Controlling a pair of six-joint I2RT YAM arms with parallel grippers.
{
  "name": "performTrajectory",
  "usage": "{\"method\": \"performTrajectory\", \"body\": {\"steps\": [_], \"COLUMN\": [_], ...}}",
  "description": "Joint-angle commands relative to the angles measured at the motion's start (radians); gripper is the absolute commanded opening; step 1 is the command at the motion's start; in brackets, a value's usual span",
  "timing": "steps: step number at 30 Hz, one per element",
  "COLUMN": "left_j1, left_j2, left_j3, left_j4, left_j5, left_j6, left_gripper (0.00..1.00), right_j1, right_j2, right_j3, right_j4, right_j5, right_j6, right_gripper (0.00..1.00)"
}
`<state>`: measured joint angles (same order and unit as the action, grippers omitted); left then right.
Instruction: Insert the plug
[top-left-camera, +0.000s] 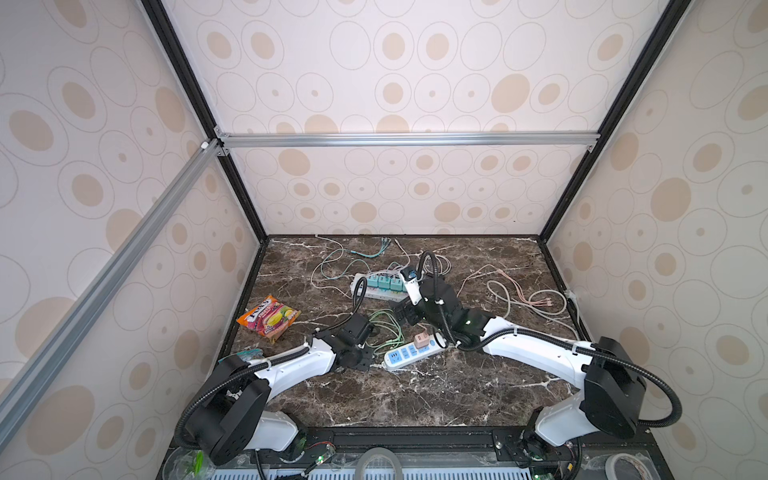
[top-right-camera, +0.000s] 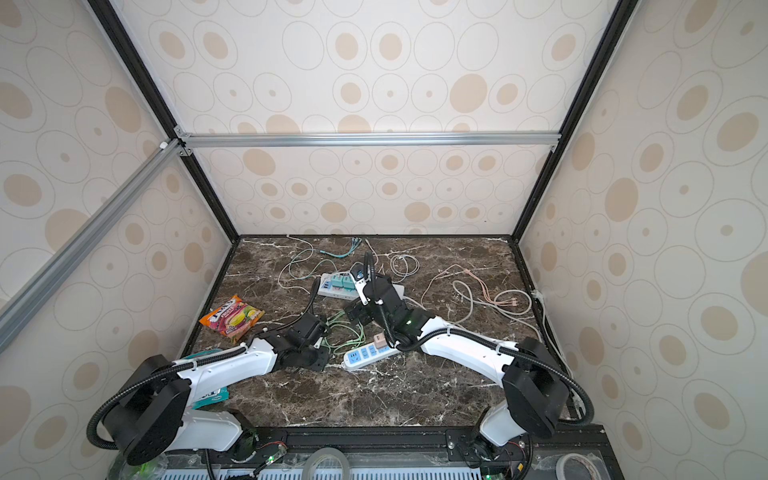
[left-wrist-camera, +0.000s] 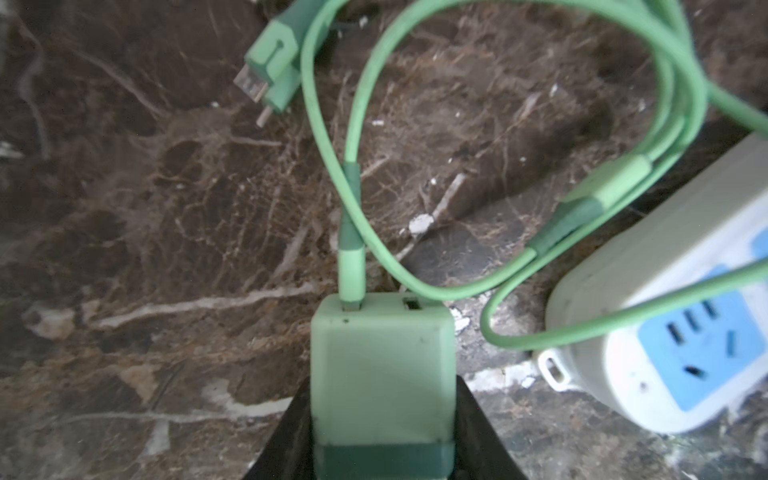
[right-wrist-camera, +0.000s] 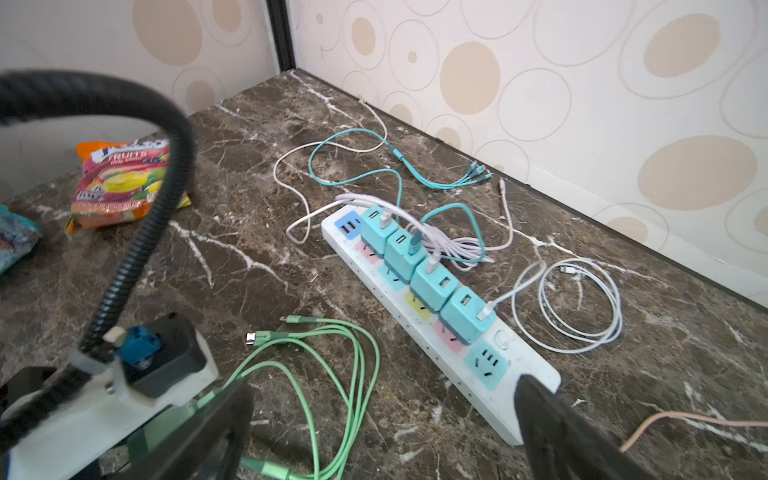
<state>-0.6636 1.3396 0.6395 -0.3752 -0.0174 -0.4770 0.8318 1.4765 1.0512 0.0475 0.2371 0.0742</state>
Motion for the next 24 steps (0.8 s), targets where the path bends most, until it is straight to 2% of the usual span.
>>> {"method": "performTrajectory", "body": {"steps": [1, 8, 14, 19, 21, 24], "left_j1": [-0.005, -0.004, -0.013, -0.013, -0.014, -0.014], "left_j2": [-0.058, -0.155, -0.168, -0.177, -0.192, -0.217], "left_j3": [0.017, 0.023, 0.062, 0.068, 0.067, 0.039], "left_j4": [0.010, 0.114, 0.226, 0.328, 0.372, 0.455], "left_j5": [-0.054, -0.063, -0.045, -0.098, -0.115, -0.080], "left_j6": [0.035, 0.090, 0.149, 0.275, 0.334, 0.451], "left_gripper": [0.00, 0.00, 0.00, 0.00, 0.00, 0.00], "right_j1": [-0.049, -0.094, -0.140, -0.201, -0.204, -0.204], "right_j2": [-0.040, -0.058, -0.040, -0.005, 0.018, 0.062], "right_j3": [0.039, 0.091, 0.166, 0.254, 0.304, 0.376], "right_j4": [-0.106, -0.198, -0.319, -0.479, -0.553, -0.654], "right_j5": [-0.072, -0.203, -0.300, -0.451, -0.467, -0.503], "right_j6": [0.099, 0.121, 0.122, 0.109, 0.096, 0.100], "right_gripper": [0.99, 0.97, 0.96, 0.93, 0.91, 0.89]}}
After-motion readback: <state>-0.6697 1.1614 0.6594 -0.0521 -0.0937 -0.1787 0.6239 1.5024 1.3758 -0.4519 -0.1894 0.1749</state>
